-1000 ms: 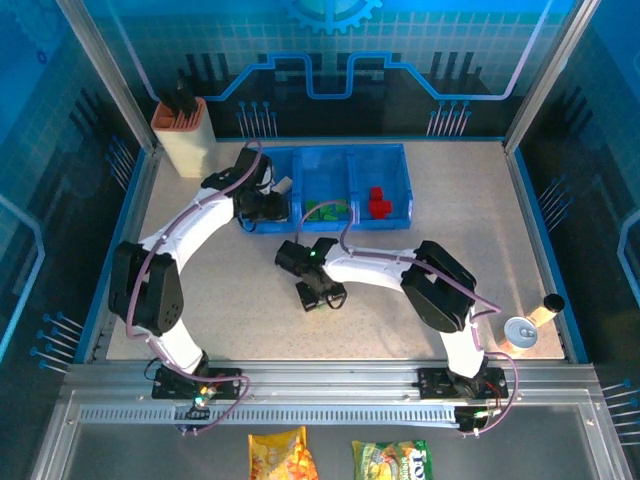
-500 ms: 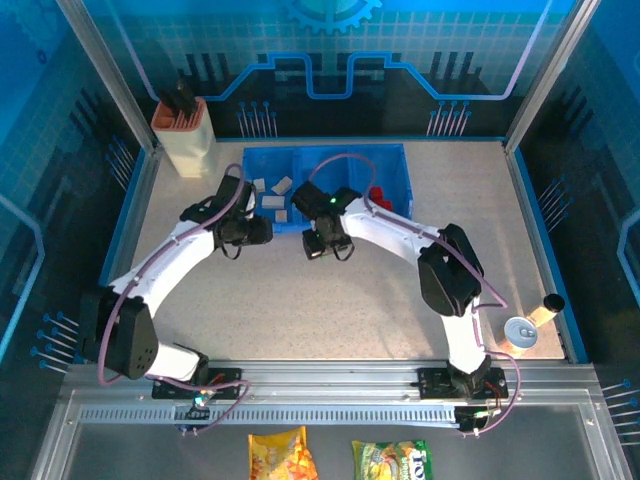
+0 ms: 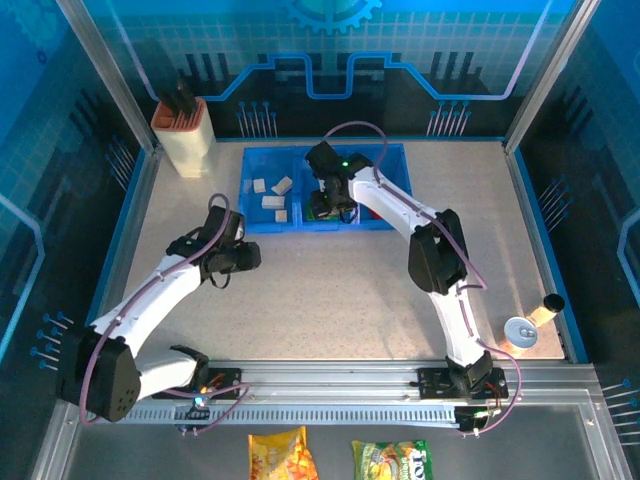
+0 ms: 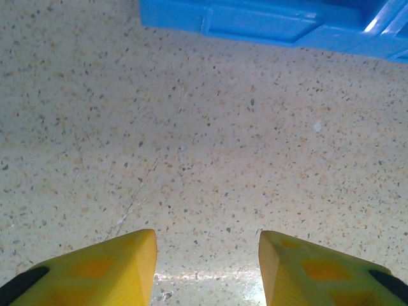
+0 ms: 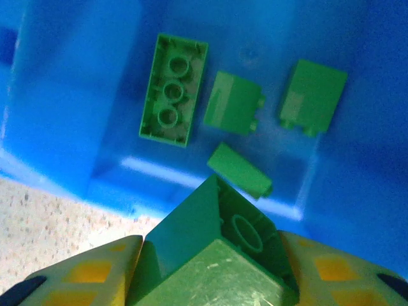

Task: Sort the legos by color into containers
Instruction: Place the lego in the container.

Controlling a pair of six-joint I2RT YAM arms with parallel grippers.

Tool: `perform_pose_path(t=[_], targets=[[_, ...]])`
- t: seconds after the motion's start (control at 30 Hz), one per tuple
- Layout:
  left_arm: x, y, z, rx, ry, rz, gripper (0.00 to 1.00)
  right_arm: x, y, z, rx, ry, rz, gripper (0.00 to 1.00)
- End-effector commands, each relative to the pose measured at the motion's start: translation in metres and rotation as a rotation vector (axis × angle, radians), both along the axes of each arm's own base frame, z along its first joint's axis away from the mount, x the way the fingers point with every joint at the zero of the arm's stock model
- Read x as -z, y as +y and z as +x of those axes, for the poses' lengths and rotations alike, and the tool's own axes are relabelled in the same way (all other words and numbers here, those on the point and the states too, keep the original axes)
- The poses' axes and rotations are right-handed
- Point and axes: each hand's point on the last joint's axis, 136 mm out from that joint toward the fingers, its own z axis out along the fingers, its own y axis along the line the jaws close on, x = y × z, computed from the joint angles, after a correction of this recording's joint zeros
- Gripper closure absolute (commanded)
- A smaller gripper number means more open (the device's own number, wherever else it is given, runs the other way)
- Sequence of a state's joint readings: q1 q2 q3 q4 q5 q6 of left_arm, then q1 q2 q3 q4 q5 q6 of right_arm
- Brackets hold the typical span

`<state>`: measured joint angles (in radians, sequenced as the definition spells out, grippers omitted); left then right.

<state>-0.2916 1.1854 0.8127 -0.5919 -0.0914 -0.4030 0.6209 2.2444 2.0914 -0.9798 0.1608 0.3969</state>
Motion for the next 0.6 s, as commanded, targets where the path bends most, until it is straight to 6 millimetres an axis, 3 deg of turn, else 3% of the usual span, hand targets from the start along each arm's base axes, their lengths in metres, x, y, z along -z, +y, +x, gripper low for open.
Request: perform_pose_path(t=[0.0,0.33,0.57], targets=[[0.006,0.006,-0.005,-0.055,0.0,-0.018,0.52,0.012,-0.007,0.01,-0.009,0.023,-0.036,0.55],[0.022,0.006,-0.017,-0.083,0.024,-0.048,0.48,0.038,-0.002,0.023,-0.007,0.058,-0.034,0.52],[0.033,0.009,-0.022,-0.091,0.049,-0.034,0.43,0.028,-0.007,0.023,-0.007,0.04,-0.055,0.44]])
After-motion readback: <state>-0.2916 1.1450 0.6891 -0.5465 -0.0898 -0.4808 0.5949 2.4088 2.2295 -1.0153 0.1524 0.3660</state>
